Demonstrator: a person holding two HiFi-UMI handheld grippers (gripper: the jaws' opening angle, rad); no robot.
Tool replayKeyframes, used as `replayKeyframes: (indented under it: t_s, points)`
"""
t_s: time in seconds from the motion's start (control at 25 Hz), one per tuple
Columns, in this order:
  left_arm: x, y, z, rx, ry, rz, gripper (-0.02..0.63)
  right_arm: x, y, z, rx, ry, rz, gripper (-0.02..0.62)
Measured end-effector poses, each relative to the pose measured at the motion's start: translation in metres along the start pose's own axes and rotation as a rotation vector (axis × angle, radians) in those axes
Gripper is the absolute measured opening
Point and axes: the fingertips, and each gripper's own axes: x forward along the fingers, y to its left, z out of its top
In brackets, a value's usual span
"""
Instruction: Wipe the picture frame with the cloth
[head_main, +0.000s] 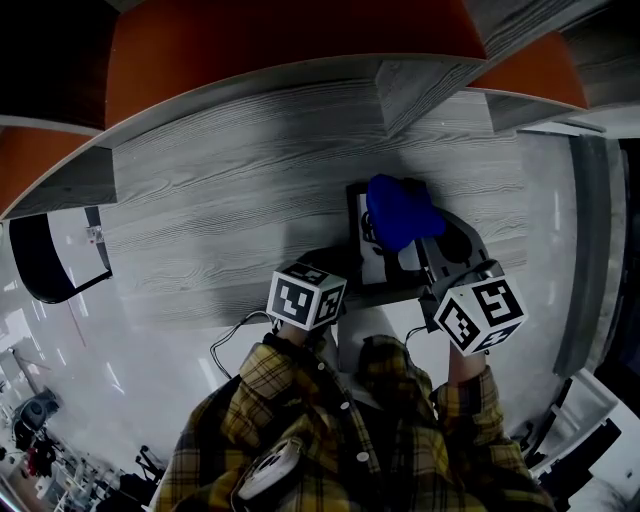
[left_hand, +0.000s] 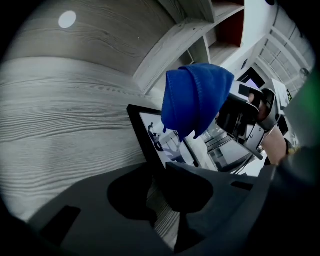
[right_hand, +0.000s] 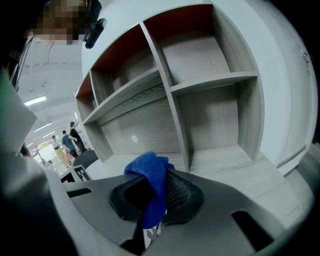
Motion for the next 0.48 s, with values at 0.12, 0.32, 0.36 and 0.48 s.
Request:
replayKeyframes:
  t_s: [0.12,0.32,0.36,0.48]
  points:
    - [0.0,0.001,0.001,-0.016,0.006,-0.009,0.083,0.002,-0.001,0.0,-0.004,0.004,0.0,0.034]
    - [0.001,0.001,0.001,-0.026,0.009,-0.014,0.083,-0.001,-0.005,0.014,-0.172,0.022,-0.069,0.034]
    - [0.001,0.001,0.001,-0.027,0.009,-0.014,0.083,0.002,-0.004,0.015,-0.275,0.046,-0.086,0.034]
    - [0.0,0.001,0.0,-0.03,0.01,-0.015,0.083,0.028,0.007,-0.004,-0.647,0.174,-0.084,0.034]
